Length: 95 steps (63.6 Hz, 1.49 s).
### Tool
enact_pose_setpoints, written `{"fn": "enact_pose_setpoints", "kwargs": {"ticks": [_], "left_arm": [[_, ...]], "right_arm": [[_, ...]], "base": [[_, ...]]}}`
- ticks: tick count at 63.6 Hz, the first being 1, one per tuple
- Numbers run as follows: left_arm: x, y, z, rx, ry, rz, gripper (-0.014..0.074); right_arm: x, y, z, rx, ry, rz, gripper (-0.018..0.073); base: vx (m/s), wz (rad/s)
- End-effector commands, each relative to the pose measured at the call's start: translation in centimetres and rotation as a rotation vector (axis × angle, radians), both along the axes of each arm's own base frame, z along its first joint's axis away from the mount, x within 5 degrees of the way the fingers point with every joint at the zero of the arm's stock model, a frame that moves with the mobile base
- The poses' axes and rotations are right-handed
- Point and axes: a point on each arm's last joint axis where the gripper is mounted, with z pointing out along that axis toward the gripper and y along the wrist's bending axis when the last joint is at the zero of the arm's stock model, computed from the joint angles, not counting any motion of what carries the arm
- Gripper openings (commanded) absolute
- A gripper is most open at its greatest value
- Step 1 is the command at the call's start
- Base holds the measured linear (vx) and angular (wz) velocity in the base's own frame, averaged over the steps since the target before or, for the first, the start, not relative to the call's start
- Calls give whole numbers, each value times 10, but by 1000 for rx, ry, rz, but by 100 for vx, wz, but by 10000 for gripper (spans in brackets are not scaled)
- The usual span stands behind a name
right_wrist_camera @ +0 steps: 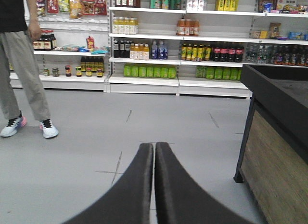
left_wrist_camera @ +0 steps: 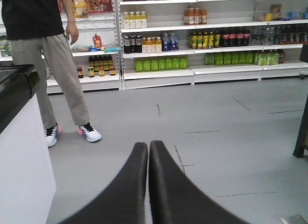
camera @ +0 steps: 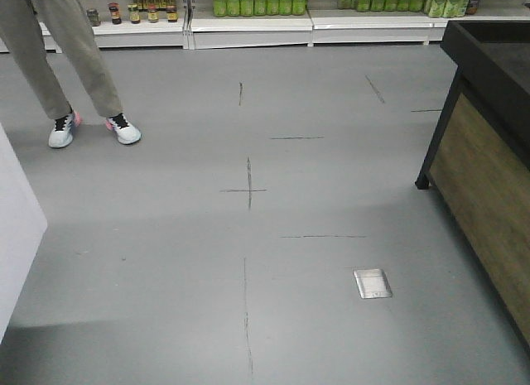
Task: Pick three apples into basket with both arms
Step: 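Drive the base forward along the aisle toward the fruit tables, then turn the base and drive up to the table holding the light-blue basket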
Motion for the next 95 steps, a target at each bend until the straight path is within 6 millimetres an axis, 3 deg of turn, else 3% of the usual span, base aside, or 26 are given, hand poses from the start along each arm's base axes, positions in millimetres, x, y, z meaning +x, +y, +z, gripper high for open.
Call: {"fn": "enact_pose_setpoints", "kwargs": {"ticks": [1,38,95], "left_arm": [[-2,0,17,-12,-113,-1,-6],[-2,0,17,-12,-113,-1,-6],[-2,0,17,-12,-113,-1,-6]], "right_arm": [[-1,0,6,0,-81,1,-9],[-1,0,6,0,-81,1,-9],[-1,0,6,0,-81,1,-9]], "base": [[24,-13],[21,-26],[18,-63]]}}
